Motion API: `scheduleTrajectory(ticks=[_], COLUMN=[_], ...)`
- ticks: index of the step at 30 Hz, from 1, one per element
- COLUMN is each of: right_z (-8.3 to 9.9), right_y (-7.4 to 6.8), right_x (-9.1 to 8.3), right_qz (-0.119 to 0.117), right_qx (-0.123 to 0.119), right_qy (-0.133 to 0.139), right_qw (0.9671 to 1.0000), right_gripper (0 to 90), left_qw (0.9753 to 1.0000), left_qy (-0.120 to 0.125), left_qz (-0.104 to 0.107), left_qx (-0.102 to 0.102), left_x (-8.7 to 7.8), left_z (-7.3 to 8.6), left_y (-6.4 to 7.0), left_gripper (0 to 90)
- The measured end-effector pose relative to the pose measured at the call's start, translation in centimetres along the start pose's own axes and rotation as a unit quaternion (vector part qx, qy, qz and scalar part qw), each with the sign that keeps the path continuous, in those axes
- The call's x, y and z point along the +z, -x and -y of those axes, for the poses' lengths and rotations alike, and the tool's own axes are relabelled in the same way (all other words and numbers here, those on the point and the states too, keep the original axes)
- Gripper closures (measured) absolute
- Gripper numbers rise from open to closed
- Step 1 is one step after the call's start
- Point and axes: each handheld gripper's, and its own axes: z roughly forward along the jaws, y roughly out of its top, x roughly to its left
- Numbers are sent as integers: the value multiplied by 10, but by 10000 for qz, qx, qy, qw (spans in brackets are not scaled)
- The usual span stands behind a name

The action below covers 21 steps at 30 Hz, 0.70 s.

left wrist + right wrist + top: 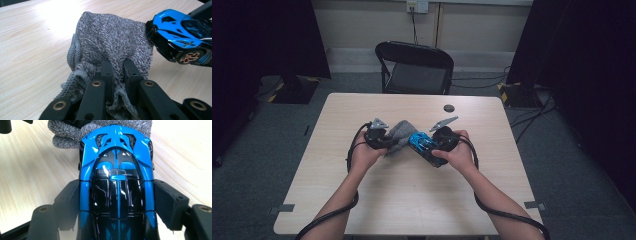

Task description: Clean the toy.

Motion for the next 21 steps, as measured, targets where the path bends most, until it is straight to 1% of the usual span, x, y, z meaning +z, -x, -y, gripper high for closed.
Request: scheduleTrajectory(ticks=[2,4,5,8,15,16,18,20,21], right_z=[-1,-1,-2,-2,0,0,0,0,0], right_y=[0,0,0,-1,2,2,2,2,2], right_x=[0,-1,-2,-2,1,1,2,2,2], right_qz=[9,32,26,76,73,78,91,71,100], right_qx=[22,10,15,-35,30,6,15,33,35], right_qy=[14,50,24,-25,-31,-36,-59,-36,-24], right_qw=[10000,10000,10000,10000,10000,10000,9999,10000,9999], right_gripper=[282,282,282,282,281,282,282,282,282], left_qw=[10000,10000,10000,10000,9998,9998,9997,9996,9995], left_qy=[-34,-63,-52,-31,-47,-48,-13,-17,-33], left_qz=[-62,-57,-35,21,137,159,179,217,223], left_qx=[40,33,12,39,160,137,166,189,200], left_x=[1,2,2,2,5,5,6,7,7], left_z=[1,2,3,3,2,1,1,0,0], left_y=[1,1,1,3,9,11,13,16,17], left_gripper=[809,809,809,809,809,809,809,809,809])
